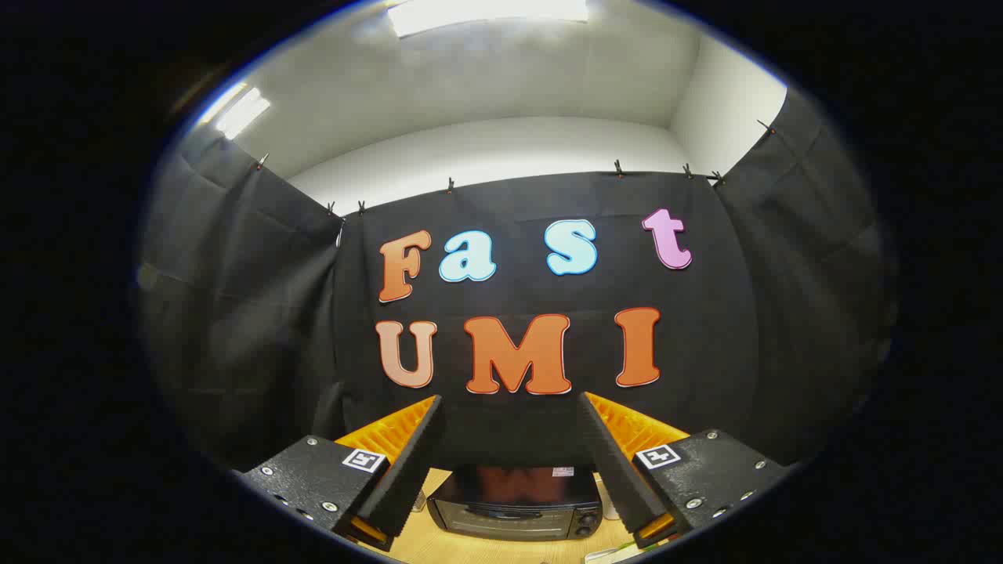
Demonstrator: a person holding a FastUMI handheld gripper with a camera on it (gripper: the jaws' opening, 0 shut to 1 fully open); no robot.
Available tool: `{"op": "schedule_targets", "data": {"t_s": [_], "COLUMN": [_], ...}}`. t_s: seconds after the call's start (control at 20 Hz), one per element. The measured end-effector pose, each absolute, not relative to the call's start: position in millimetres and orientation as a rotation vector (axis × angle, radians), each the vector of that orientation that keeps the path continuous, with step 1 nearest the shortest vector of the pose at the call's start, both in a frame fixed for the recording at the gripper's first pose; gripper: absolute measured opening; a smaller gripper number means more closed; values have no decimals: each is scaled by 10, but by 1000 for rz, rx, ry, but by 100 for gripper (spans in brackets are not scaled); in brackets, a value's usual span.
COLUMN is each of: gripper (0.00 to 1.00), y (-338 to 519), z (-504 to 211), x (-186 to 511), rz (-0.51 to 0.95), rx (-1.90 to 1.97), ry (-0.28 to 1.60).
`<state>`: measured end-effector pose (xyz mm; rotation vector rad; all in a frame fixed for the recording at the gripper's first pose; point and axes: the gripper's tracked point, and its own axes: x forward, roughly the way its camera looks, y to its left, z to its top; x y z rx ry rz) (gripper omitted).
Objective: Open the toaster oven, put the food inside, and close the toaster oven door.
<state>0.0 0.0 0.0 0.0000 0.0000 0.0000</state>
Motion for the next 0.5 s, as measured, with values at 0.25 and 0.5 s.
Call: {"op": "schedule_targets", "data": {"t_s": [0.25, 0.5], "gripper": [100, 100], "y": [-51, -64], "z": [-26, -155], "x": [36, 95], "rz": [-9, 11], "rx": [27, 75], "ry": [13, 27]}}
